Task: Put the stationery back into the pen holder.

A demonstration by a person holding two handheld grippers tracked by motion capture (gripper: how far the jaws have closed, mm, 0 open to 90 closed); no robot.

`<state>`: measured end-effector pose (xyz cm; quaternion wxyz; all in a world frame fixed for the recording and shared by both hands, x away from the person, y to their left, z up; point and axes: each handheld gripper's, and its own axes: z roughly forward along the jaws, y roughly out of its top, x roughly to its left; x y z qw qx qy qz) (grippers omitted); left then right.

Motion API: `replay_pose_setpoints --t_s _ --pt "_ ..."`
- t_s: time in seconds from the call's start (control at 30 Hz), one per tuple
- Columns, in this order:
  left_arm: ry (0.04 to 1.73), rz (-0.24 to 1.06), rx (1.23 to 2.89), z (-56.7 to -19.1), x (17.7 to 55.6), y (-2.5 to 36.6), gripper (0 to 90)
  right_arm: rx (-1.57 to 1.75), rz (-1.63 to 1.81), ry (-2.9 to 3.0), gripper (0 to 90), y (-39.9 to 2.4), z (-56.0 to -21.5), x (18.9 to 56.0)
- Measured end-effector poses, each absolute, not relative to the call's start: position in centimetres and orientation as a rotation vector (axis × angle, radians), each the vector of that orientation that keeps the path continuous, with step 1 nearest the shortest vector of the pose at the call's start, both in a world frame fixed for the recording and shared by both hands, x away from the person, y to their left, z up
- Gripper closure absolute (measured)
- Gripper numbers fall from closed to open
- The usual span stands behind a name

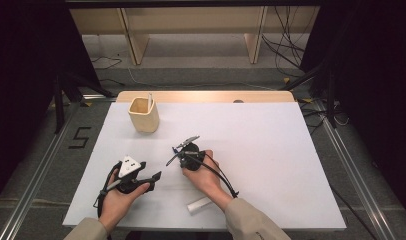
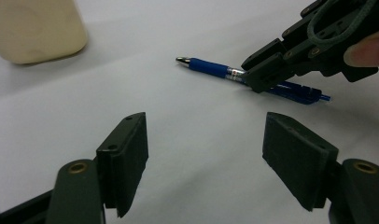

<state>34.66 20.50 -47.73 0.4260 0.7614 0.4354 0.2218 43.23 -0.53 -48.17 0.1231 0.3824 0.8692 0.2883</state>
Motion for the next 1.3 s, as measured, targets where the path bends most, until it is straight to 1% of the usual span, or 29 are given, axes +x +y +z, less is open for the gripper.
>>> replay_pose_setpoints --t_s 0.2,0.8,1.07,1.3 --pt "1.088 0.554 1.902 -47.8 34.7 20.5 30.9 1.118 0.833 2.549 79.9 -0.5 -48.1 43.4" --pt "1.086 0.556 1.909 -47.9 34.8 20.5 31.3 1.097 0.863 2.560 80.2 -0.8 -48.1 43.5" --pt "1.094 0.555 1.902 -48.0 34.8 20.6 31.5 1.058 0.941 2.543 80.2 -1.0 -47.6 43.2" --pt "1.097 0.557 1.887 -47.9 34.9 20.6 31.2 1.020 1.072 2.498 80.2 -2.1 -46.9 42.6"
